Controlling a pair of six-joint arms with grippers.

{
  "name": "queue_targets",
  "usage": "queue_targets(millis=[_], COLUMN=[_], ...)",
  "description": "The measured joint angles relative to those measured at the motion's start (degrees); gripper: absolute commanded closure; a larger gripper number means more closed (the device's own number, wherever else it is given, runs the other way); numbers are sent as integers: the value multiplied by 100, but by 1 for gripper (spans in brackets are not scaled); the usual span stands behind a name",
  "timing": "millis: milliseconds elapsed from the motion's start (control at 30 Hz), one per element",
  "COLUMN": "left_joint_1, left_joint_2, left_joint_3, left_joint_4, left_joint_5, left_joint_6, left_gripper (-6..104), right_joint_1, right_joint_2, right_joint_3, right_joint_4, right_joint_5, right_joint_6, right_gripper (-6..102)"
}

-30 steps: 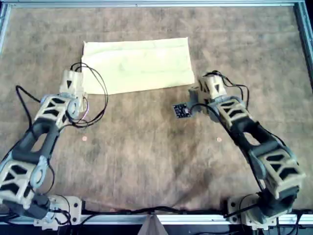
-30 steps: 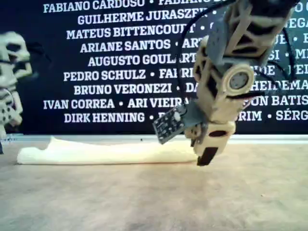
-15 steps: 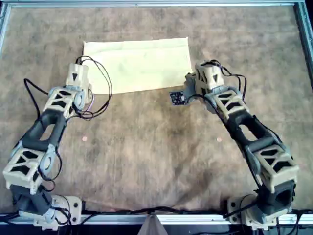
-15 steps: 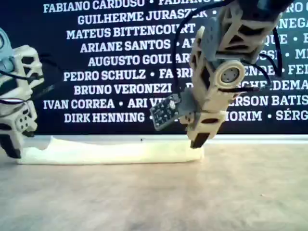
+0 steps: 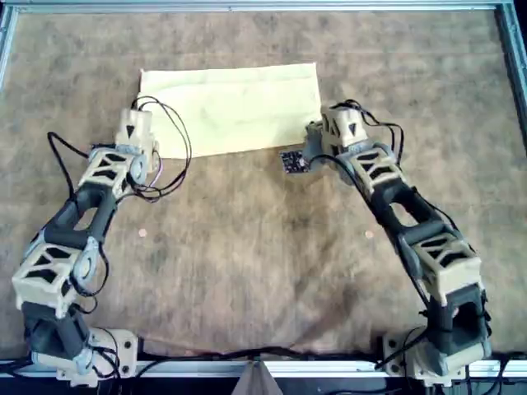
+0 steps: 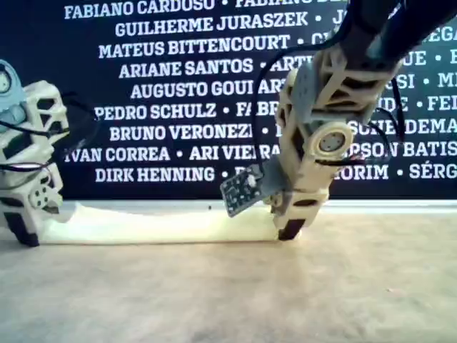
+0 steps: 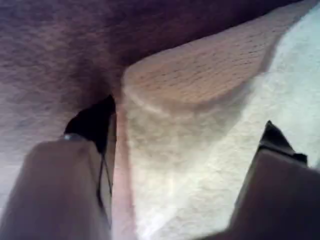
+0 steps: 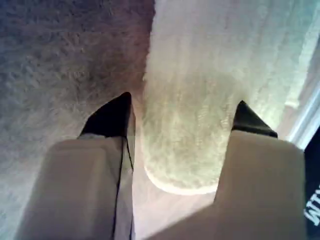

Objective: Fold a cloth

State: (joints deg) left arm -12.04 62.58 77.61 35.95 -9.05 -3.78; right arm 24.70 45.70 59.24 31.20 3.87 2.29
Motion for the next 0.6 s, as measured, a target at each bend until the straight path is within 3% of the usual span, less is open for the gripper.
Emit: queue_targets(millis=[267,433,533,600], left_joint_1=[0,-9,-9,-9], left_joint_2=[-914,-1134,-1134,-1134], left_joint_3=[-1099,-1389,-1389,-1389], left_joint_4=[-9,-9,-9,-9], left_joint_5=[-105,-123,-123,-123], left_joint_6=[9,9,9,9], left_gripper=[-2,0,11,24], right_joint_1=[-9,-18,-26,-26], right_joint_2=[-123,-123,-123,-123], right_joint_3=[-123,-123,-123,-123], right_joint_4=[0,0,0,0], right_joint_5=[0,0,-26,0], right_joint_6=[-18,-18,-18,-18], right_gripper=[19,35,48,56])
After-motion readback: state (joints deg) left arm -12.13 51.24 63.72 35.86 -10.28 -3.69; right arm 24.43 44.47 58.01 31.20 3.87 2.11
